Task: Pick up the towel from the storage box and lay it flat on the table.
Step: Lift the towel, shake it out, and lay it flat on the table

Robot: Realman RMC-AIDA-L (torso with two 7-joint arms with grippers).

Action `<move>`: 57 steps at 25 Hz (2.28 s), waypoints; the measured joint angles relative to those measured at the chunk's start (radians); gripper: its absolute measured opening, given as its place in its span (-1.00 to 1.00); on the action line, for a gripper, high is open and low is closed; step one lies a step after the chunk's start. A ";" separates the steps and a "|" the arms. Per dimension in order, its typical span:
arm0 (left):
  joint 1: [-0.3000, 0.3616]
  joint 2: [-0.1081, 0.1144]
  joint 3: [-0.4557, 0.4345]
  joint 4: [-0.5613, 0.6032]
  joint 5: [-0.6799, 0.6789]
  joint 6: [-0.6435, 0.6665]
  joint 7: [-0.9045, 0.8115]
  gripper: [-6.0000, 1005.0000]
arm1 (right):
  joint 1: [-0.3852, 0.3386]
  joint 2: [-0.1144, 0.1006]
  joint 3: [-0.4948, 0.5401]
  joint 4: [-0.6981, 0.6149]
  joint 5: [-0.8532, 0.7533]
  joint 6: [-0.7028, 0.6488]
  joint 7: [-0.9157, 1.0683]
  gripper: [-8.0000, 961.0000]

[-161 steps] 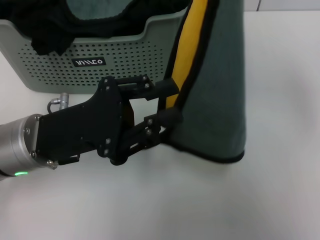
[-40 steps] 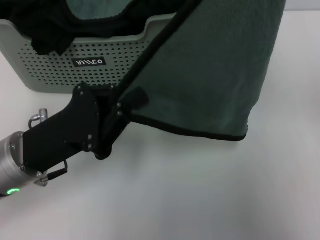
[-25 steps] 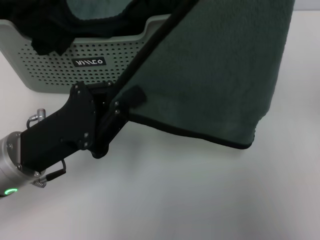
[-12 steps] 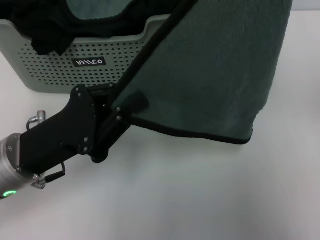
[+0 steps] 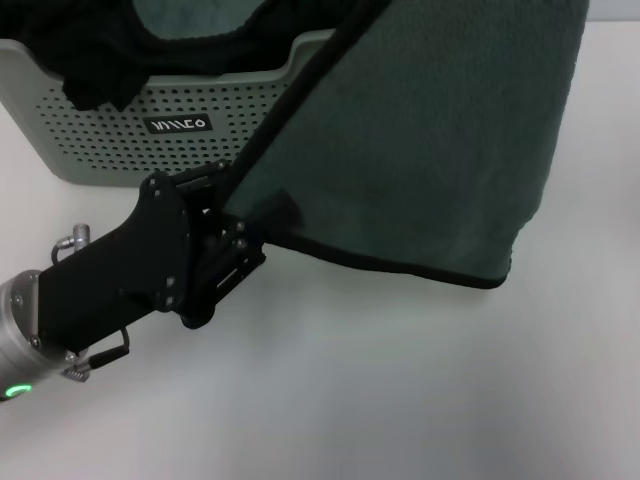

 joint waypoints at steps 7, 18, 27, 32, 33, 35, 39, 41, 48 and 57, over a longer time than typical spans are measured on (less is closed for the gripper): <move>0.011 0.000 0.002 -0.005 0.000 -0.003 0.016 -0.50 | -0.007 -0.001 0.000 -0.018 0.017 0.001 0.001 -0.94; 0.044 0.004 -0.003 -0.006 0.000 -0.006 0.055 -0.46 | -0.023 0.001 0.017 -0.022 0.029 0.002 0.002 -0.94; 0.042 0.005 0.001 -0.007 0.000 -0.011 0.055 -0.46 | -0.023 0.001 0.018 -0.022 0.042 0.003 0.001 -0.93; 0.026 0.000 0.005 -0.007 0.014 -0.046 0.052 -0.47 | -0.023 0.000 0.018 -0.022 0.052 0.004 0.000 -0.93; 0.024 -0.002 0.005 -0.008 0.014 -0.050 0.051 -0.47 | -0.023 0.000 0.016 -0.022 0.052 0.004 0.000 -0.93; 0.022 -0.005 0.004 -0.009 0.014 -0.065 0.048 -0.56 | -0.019 0.000 0.008 -0.022 0.052 0.005 0.000 -0.93; 0.017 -0.008 0.000 -0.012 -0.002 -0.071 0.047 -0.74 | -0.013 0.000 -0.023 -0.022 0.064 0.010 0.000 -0.93; 0.012 -0.008 -0.001 -0.016 -0.017 -0.062 0.044 -0.73 | -0.014 -0.003 -0.046 -0.021 0.078 0.018 0.000 -0.93; -0.035 0.000 -0.001 0.014 -0.051 0.042 -0.052 -0.71 | -0.026 -0.006 -0.123 -0.009 0.084 0.047 -0.008 -0.92; -0.073 -0.009 0.013 0.076 -0.054 0.048 -0.157 -0.43 | -0.031 0.002 -0.195 0.004 0.053 0.051 -0.027 -0.92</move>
